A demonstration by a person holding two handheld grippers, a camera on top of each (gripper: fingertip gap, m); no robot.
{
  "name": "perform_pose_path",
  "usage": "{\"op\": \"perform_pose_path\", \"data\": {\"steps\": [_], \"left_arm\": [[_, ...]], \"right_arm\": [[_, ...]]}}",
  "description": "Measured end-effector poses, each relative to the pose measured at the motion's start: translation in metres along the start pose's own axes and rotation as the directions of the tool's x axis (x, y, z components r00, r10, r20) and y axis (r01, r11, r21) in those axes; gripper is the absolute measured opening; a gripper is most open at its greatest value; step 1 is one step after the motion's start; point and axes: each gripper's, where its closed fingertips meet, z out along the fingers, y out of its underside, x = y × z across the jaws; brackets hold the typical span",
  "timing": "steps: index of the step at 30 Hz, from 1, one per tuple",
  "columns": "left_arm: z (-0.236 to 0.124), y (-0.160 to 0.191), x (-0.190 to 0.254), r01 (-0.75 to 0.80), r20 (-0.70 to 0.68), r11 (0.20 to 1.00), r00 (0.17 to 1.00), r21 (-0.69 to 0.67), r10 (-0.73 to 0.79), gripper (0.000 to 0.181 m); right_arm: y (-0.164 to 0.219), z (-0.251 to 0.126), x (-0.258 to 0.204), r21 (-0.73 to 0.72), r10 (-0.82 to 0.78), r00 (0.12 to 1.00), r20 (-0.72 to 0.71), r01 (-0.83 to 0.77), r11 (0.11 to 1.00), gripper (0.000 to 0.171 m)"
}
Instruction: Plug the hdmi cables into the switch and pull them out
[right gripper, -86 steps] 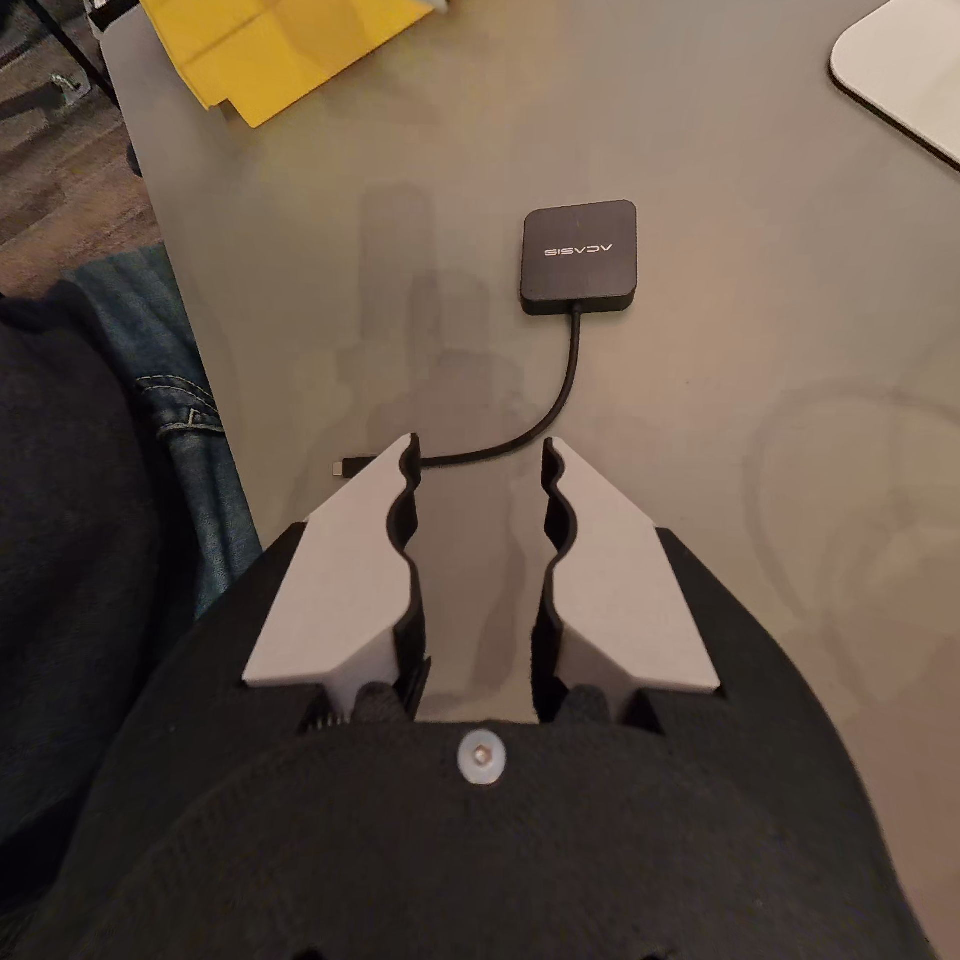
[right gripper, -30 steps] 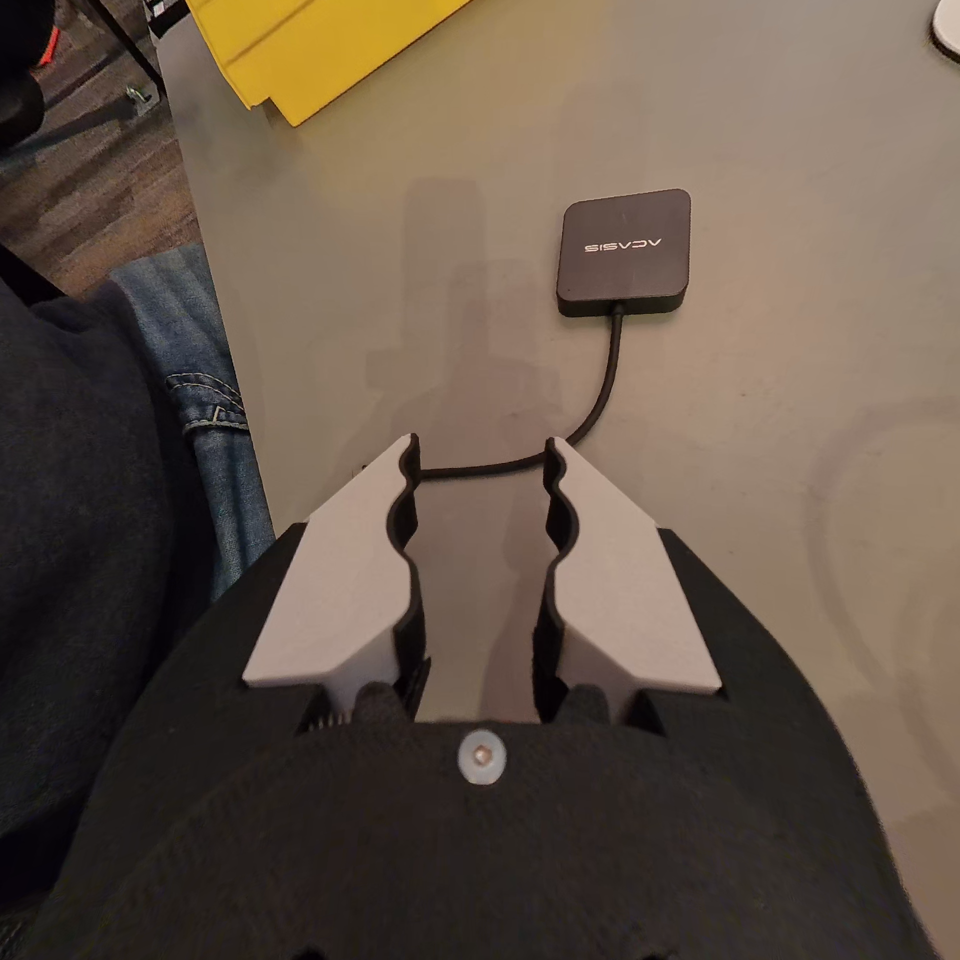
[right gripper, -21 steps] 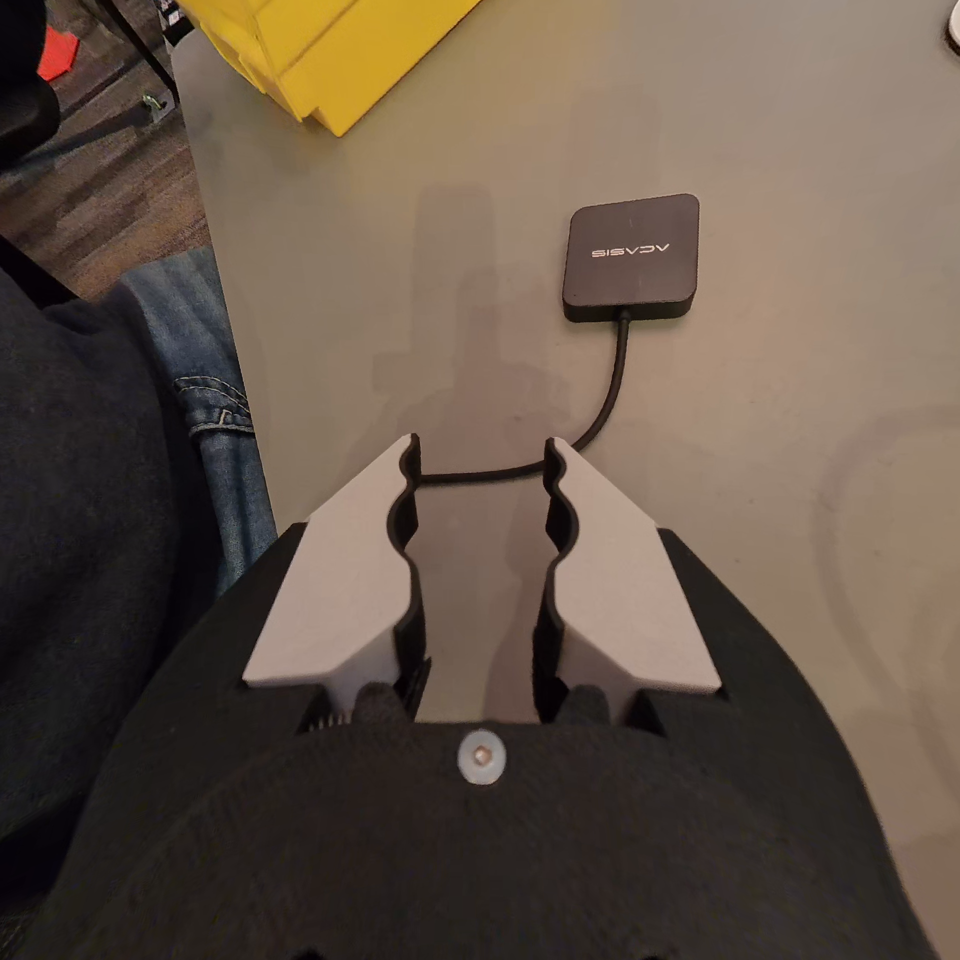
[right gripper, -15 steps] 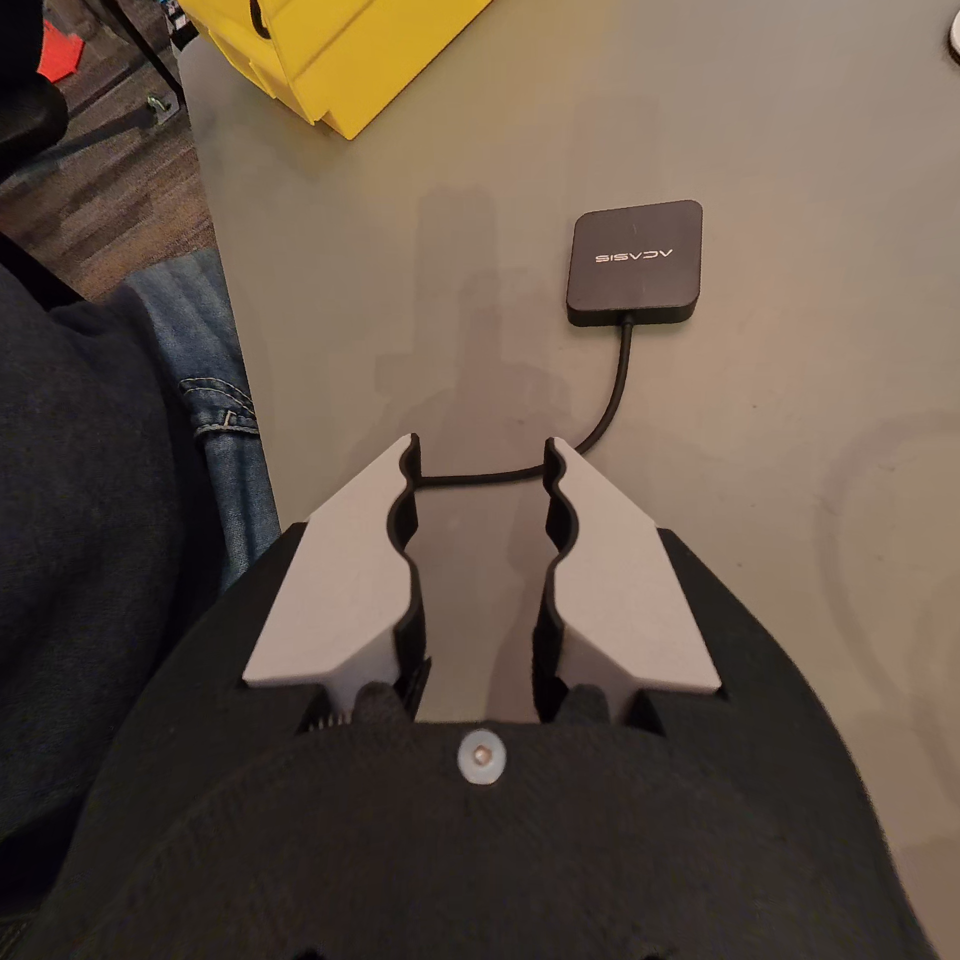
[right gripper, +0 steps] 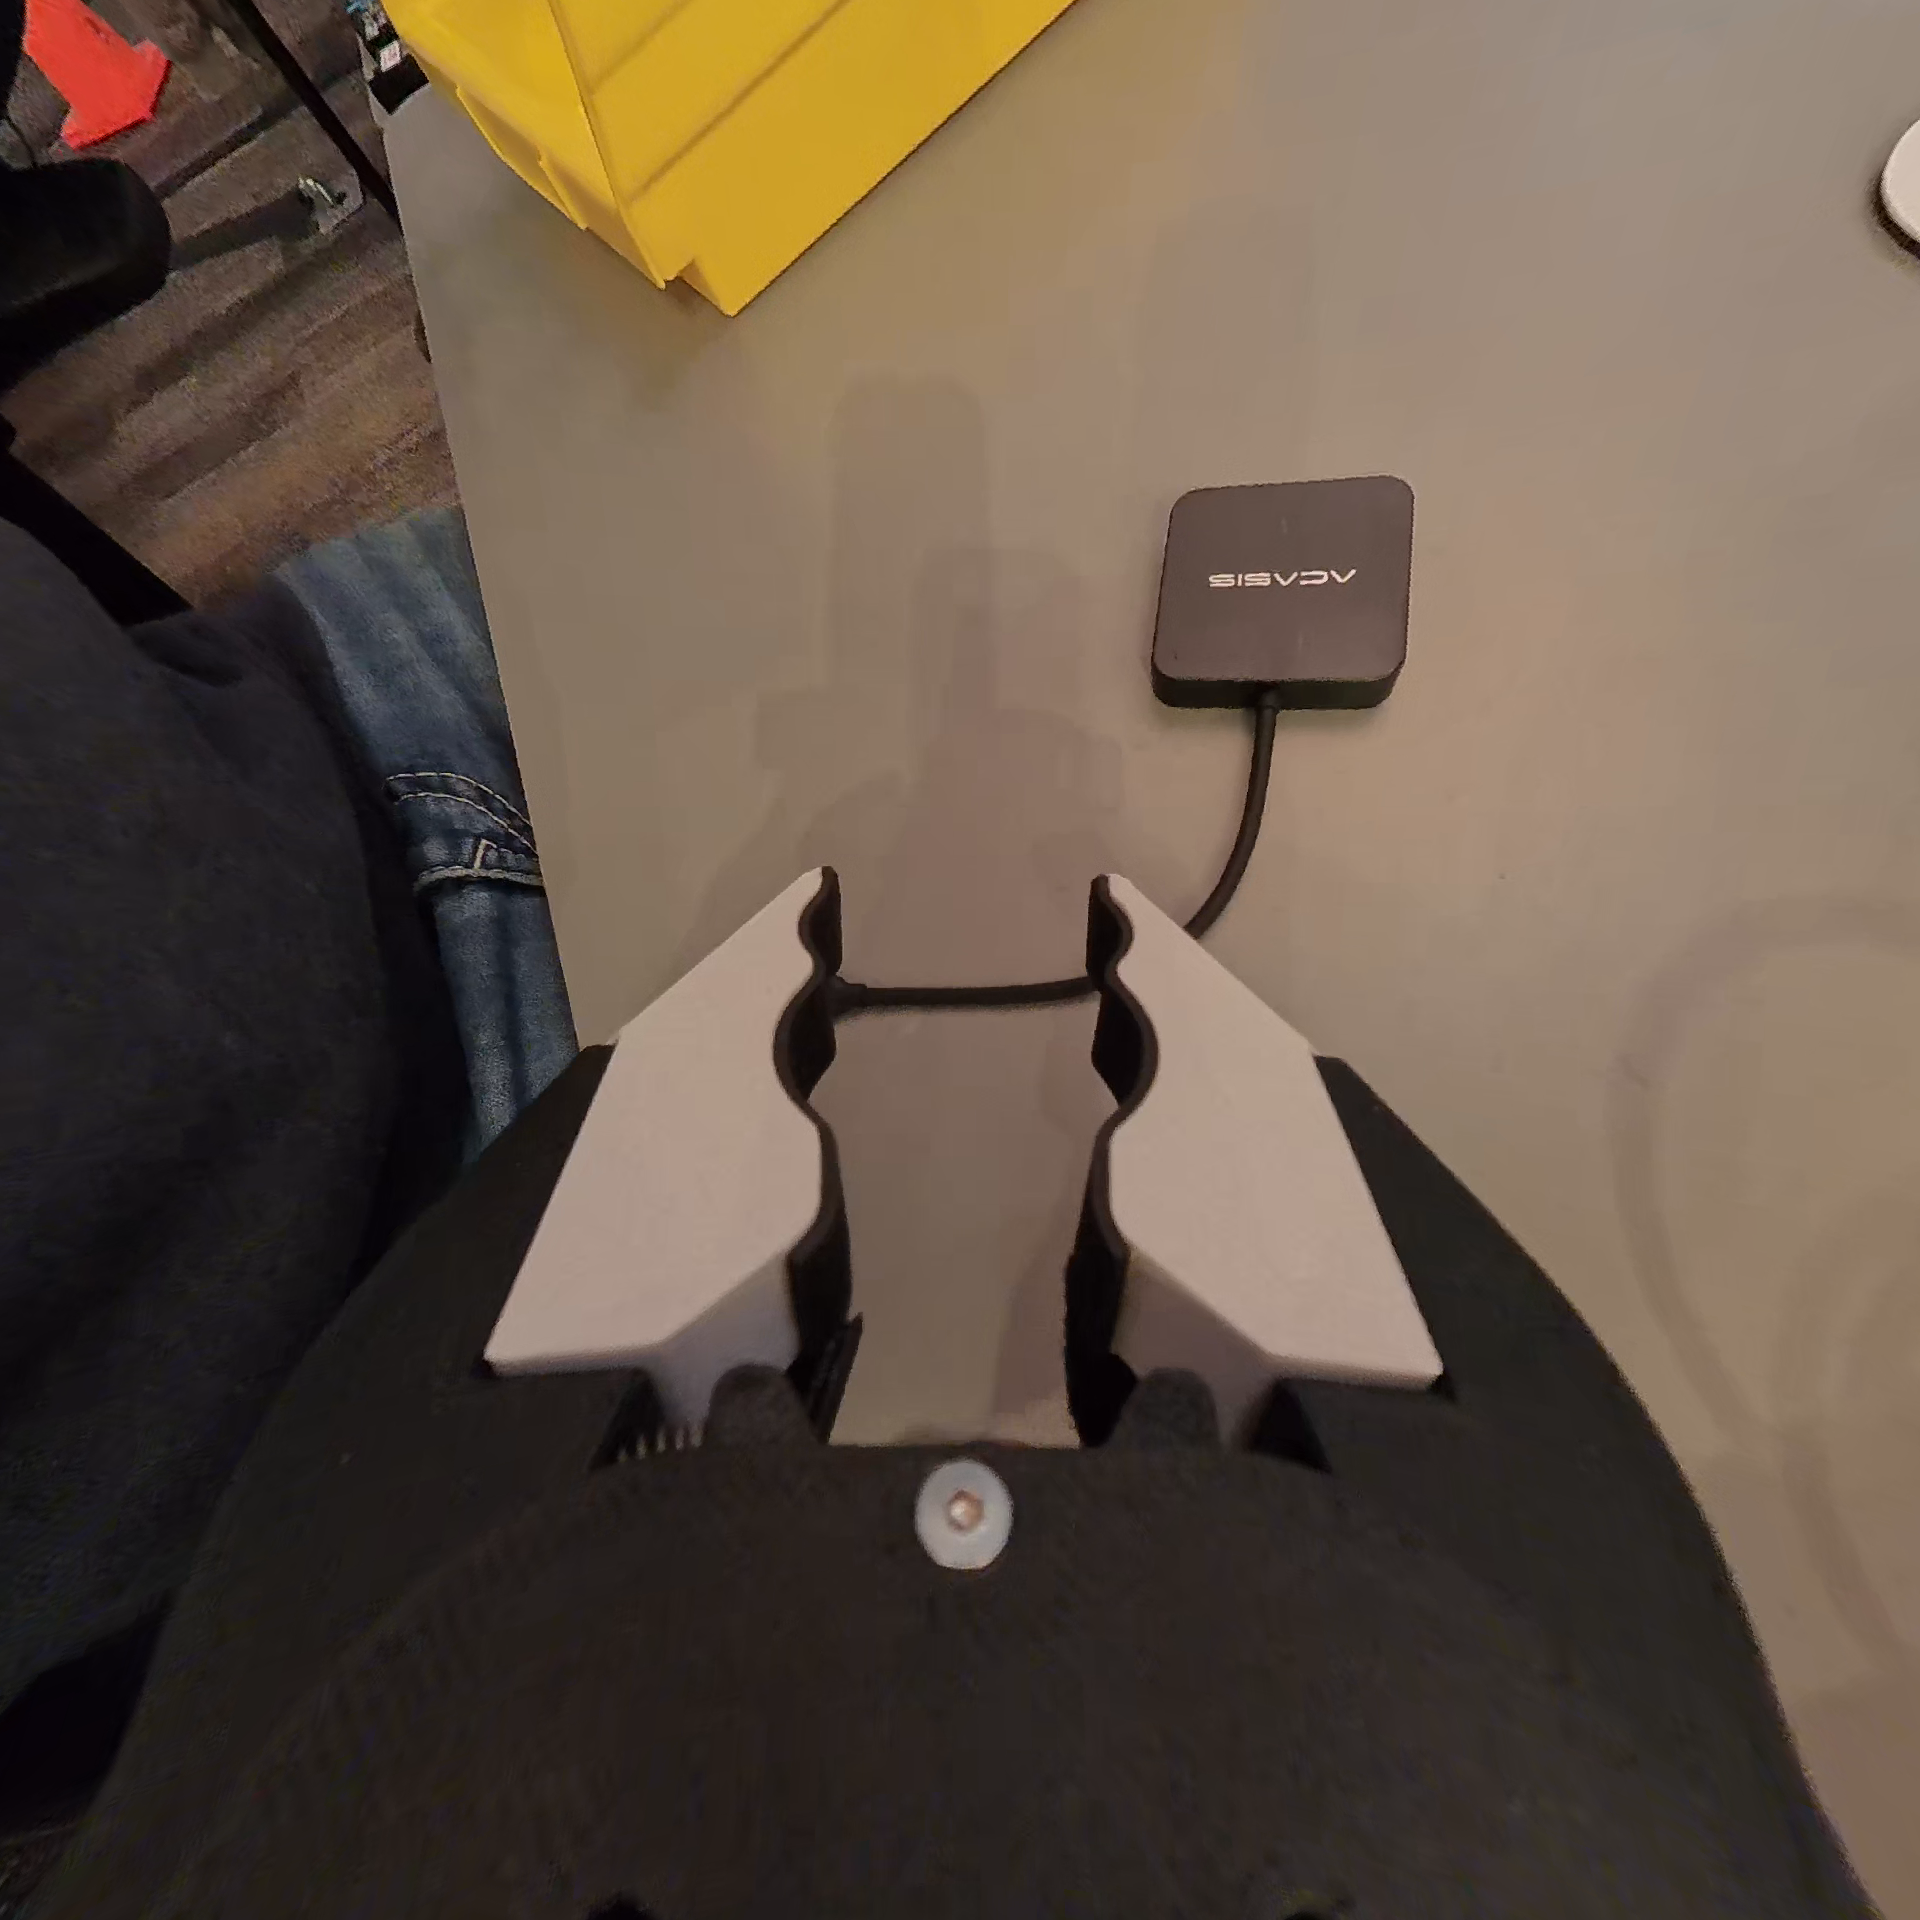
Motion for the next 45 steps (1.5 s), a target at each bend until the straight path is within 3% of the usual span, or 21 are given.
{"op": "perform_pose_path", "data": {"steps": [7, 13, 16, 23, 29, 39, 43, 45], "left_arm": [[0.013, -0.098, 0.038, -0.097, -0.063, 0.992, 0.993, 0.077, 0.101, 0.006], [0.055, -0.13, 0.119, -0.195, -0.253, 0.981, 0.949, -0.008, 0.186, 0.006], [0.072, -0.123, 0.171, -0.265, -0.391, 0.96, 0.896, -0.087, 0.211, 0.006], [0.099, -0.097, 0.231, -0.333, -0.503, 0.915, 0.845, -0.227, 0.182, 0.006], [0.108, -0.08, 0.23, -0.294, -0.509, 0.907, 0.854, -0.302, 0.108, 0.006], [0.11, -0.072, 0.228, -0.275, -0.529, 0.907, 0.846, -0.319, 0.07, 0.007], [0.108, -0.069, 0.223, -0.266, -0.529, 0.908, 0.847, -0.323, 0.06, 0.008], [0.106, -0.068, 0.219, -0.253, -0.527, 0.912, 0.849, -0.324, 0.049, 0.009]], "right_arm": [[-0.015, -0.01, -0.007, 0.044, -0.021, 1.0, -0.003, 0.021, 0.999, 0.048], [-0.021, -0.022, -0.006, 0.082, -0.026, 0.999, -0.028, 0.029, 0.996, 0.048], [-0.017, -0.023, 0.002, 0.085, -0.011, 0.999, -0.048, 0.015, 0.996, 0.049], [-0.007, -0.002, 0.012, 0.008, -0.035, 0.997, -0.074, 0.036, 0.999, 0.055], [-0.017, 0.027, 0.034, -0.034, -0.087, 0.992, -0.094, 0.084, 0.996, 0.058], [-0.022, 0.072, 0.066, -0.177, -0.164, 0.978, -0.126, 0.141, 0.974, 0.092], [-0.016, 0.088, 0.074, -0.238, -0.168, 0.978, -0.121, 0.136, 0.962, 0.091], [-0.017, 0.09, 0.079, -0.238, -0.18, 0.973, -0.144, 0.142, 0.961, 0.079]]}}
